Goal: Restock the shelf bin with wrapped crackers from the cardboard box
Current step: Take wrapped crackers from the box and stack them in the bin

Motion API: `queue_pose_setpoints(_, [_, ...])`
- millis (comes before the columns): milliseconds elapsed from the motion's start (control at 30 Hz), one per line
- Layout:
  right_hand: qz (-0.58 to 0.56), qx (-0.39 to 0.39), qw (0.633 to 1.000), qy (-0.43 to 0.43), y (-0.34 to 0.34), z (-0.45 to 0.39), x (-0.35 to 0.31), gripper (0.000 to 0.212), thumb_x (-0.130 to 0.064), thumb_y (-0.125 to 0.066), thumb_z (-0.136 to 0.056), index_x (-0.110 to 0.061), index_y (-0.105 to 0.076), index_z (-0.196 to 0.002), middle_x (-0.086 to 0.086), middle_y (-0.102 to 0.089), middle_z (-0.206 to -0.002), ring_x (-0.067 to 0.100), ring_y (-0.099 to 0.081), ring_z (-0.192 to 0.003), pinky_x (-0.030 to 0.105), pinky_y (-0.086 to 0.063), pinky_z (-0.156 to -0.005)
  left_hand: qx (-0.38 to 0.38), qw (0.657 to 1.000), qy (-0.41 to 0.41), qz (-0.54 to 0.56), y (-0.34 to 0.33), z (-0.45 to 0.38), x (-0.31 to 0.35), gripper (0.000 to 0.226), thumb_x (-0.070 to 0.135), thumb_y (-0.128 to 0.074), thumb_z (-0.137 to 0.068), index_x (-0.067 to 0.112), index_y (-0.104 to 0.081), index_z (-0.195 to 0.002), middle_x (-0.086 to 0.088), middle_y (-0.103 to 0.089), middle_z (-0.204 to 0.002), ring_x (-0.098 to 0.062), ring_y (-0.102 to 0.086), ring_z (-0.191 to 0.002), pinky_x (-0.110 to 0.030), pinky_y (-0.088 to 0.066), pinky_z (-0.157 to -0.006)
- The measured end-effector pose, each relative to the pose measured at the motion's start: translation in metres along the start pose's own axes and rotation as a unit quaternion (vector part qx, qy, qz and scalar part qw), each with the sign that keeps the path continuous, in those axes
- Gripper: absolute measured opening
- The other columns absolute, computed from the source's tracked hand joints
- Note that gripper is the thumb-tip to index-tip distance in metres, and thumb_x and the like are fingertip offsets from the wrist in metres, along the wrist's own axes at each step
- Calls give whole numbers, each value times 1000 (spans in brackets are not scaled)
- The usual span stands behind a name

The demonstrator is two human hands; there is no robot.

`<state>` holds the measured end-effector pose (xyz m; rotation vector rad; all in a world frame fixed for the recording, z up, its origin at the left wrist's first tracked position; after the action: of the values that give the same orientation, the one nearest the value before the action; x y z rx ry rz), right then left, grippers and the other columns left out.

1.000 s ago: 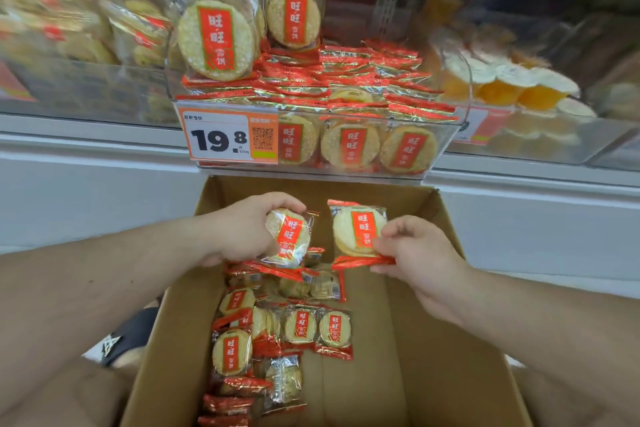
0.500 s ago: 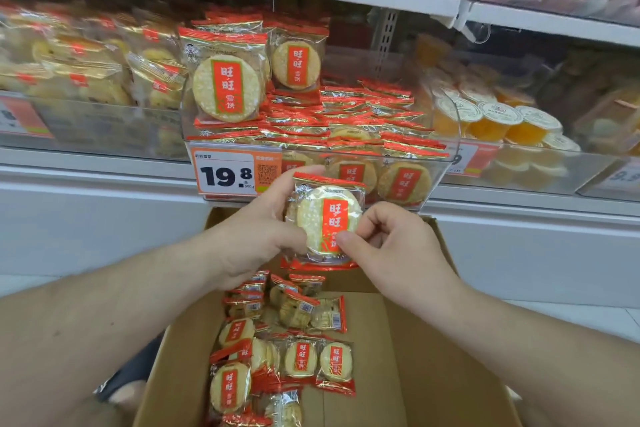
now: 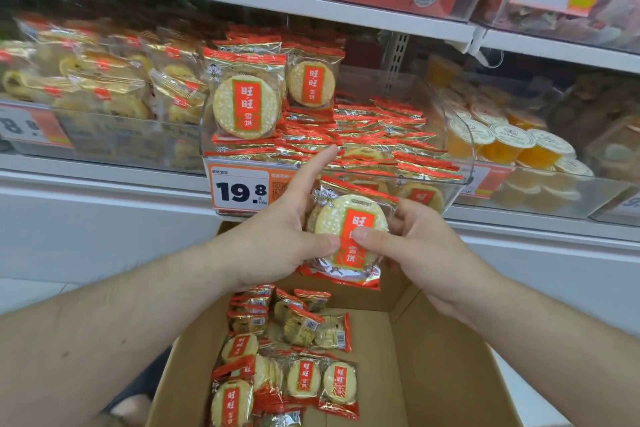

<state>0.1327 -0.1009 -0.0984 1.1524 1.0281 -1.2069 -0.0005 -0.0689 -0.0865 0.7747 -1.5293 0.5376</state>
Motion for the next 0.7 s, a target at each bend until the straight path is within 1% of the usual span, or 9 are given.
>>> queue_pose_setpoints(67, [-13,1,1000,-1,0,1,-2,37,-15,-76,-72,-10,-66,-107,8,-76,-97,24,-73,-91,38,-57,-79,-8,1000,7,-7,-2,0,3,97,7,-66,-81,73,-18,-134,24,-16,-155,-23,-53,-125,-54,-47,-99])
queue_pose_setpoints(133, [-22,6,1000,4,0,2,-6,42,-18,-76,-66,-8,-66,-106,8,-76,-96,23,-74,-89,34,-58,-76,-9,1000,17,-1,-1,0,4,96,10,-65,-78,76,-18,-131,14,-28,-154,-43,-49,-122,-67,-39,-99])
queue_pose_setpoints(200, [-22,6,1000,12,-3,1,-13,45,-19,-76,-64,-7,-66,-107,8,-76,-96,23,-74,-90,33,-58,-75,-10,1000,7,10,2,0,9,97,9,-64,-78,77,-18,-129,7,-37,-150,-38,-53,-120,-61,-42,-101])
queue_pose_setpoints(300, [-22,9,999,30,-8,0,-28,46,-19,-77,-62,-6,-66,-104,8,-76,-93,23,-74,-87,32,-58,-74,21,999,-30,11,11,2,21,100,6,-68,-82,76,-15,-130,1,-38,-148,-14,-53,-126,-41,-50,-100])
queue_pose_setpoints(400, [-16,39,997,68,-3,-13,-59,33,-13,-76,-72,-5,-66,-103,7,-76,-87,18,-73,-76,28,-57,-65,209,968,-122,-65,43,11,47,82,6,-72,-81,58,-29,-129,10,-47,-130,-1,-56,-113,-19,-51,-87])
queue_pose_setpoints(467, [-2,86,990,116,9,-30,-87,24,-7,-76,-78,-8,-68,-101,6,-76,-87,16,-73,-75,28,-55,-63,360,900,-179,-166,67,26,64,61,9,-70,-81,40,-37,-123,14,-46,-120,-3,-52,-109,-9,-45,-82])
queue_pose_setpoints(567, [83,156,969,173,24,-67,-121,24,-12,-82,-77,-11,-70,-98,5,-76,-92,18,-73,-84,38,-59,-75,472,823,-165,-272,87,35,65,60,21,-69,-75,29,-36,-125,18,-30,-113,-5,-38,-116,-28,-43,-100])
queue_pose_setpoints(633, [119,178,961,174,27,-96,-130,25,-16,-82,-78,-11,-70,-99,5,-74,-94,20,-72,-88,43,-59,-82,508,808,-87,-284,95,31,53,73,22,-75,-75,21,-35,-136,11,-28,-128,-9,-29,-125,-46,-36,-109])
queue_pose_setpoints(700, [128,183,961,162,26,-124,-131,25,-17,-82,-79,-12,-68,-100,4,-73,-97,21,-71,-90,45,-59,-85,510,810,-6,-288,97,25,41,90,25,-79,-75,18,-25,-147,-5,-25,-147,-19,-22,-137,-50,-26,-115])
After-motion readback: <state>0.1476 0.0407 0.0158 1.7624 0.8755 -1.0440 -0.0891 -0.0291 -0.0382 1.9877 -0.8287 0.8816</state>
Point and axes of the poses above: each hand's wrist, its own z-axis away from the middle knuckle, its own y-axis out of the back of the hand, x = y × z, the point moved 8 cm from there along -z, towards the middle knuckle
